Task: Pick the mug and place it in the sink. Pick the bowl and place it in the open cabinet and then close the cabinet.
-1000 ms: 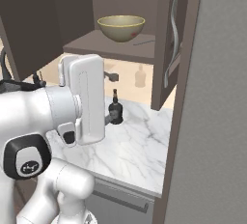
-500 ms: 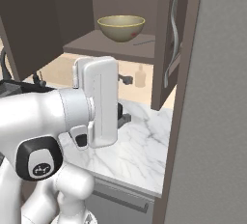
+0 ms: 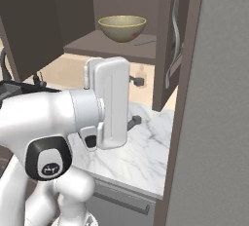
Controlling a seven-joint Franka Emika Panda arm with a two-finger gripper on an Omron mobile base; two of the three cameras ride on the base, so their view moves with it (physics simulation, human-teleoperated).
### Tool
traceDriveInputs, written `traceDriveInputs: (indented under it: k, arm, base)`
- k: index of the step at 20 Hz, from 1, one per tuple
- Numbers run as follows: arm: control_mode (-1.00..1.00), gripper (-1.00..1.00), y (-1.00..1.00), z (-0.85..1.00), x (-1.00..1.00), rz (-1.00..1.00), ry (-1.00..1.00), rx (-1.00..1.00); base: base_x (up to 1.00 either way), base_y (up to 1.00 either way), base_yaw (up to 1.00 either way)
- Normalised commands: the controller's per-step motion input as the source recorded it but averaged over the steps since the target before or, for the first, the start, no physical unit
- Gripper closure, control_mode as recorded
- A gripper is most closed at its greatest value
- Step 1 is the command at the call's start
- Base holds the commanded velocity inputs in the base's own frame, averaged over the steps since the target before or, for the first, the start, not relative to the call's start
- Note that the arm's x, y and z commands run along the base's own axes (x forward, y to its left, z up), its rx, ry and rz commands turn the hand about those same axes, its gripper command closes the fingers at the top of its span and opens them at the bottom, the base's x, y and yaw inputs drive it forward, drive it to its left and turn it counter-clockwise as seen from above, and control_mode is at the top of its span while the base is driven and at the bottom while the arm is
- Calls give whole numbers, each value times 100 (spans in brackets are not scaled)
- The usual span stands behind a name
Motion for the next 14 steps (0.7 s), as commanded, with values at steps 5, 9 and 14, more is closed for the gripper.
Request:
traceDriveInputs:
  k: [5,9,14]
  arm:
    - [-100,-100,-1,-1,3,0,0,0]
    - [-100,-100,-1,-8,12,0,0,0]
    - [-100,-100,-2,-6,17,0,0,0]
  base:
    - [0,0,0]
    - [0,0,0]
    - [0,0,0]
